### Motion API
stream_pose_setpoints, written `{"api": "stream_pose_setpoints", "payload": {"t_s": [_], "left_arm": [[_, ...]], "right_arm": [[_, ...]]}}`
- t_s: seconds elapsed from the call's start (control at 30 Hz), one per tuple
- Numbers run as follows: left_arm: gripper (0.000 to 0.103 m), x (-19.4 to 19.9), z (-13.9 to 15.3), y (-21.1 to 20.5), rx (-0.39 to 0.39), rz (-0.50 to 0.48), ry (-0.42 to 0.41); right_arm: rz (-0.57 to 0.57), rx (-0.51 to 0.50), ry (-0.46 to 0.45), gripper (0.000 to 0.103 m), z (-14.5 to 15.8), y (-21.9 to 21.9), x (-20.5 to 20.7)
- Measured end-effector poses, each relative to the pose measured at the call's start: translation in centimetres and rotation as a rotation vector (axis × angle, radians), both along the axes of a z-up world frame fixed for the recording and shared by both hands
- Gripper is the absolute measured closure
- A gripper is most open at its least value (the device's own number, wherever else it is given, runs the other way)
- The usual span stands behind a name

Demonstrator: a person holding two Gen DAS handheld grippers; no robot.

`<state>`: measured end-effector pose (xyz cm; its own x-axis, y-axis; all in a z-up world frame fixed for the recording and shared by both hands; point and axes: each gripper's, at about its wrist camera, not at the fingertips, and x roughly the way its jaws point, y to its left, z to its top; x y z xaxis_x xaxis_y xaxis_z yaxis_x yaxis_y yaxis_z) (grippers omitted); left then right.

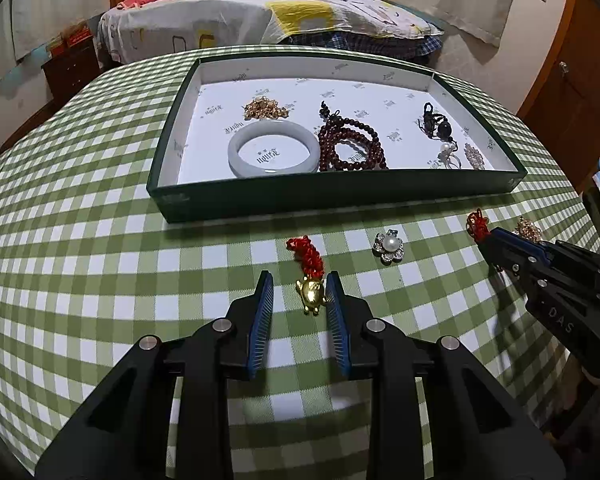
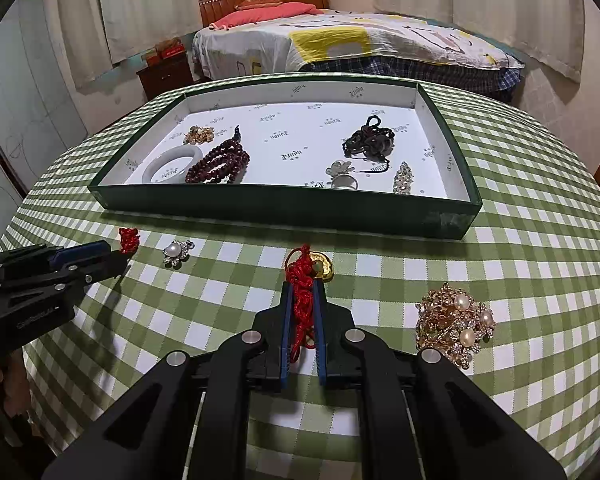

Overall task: Organize jewelry
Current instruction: 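Grasp the red knot tassel with the right tool while the left tool grasps the red charm with gold ingot, then carry both red charms into the green box and open both tools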

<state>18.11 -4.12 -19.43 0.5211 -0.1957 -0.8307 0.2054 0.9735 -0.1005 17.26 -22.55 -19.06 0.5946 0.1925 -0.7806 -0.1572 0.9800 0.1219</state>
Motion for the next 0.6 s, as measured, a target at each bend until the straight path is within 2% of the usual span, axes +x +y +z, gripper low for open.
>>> {"api": "stream_pose_setpoints", "payload": {"t_s": [0.2, 0.27, 0.33, 0.6], "left_arm": [[0.077, 0.07, -0.03, -0.36, -0.008, -0.025, -0.006], [0.085, -0.07, -0.06, -0.39, 0.001, -0.035, -0.01], [0.089, -0.09, -0.09, -0.35, 0.005, -0.039, -0.012], [0.09, -0.56, -0.11, -0.33, 0.019, -0.052, -0.029]], "right_arm": [[0.003, -0.009, 0.001, 0.093, -0.01, 0.1, -0.09], [0.003, -0.009, 0.001, 0.093, 0.01, 0.08, -0.08], [0.003, -0.01, 0.0, 0.093, 0.03, 0.06, -0.09], [0.003, -0.007, -0.003, 0.093, 0.06, 0.03, -0.14]]}}
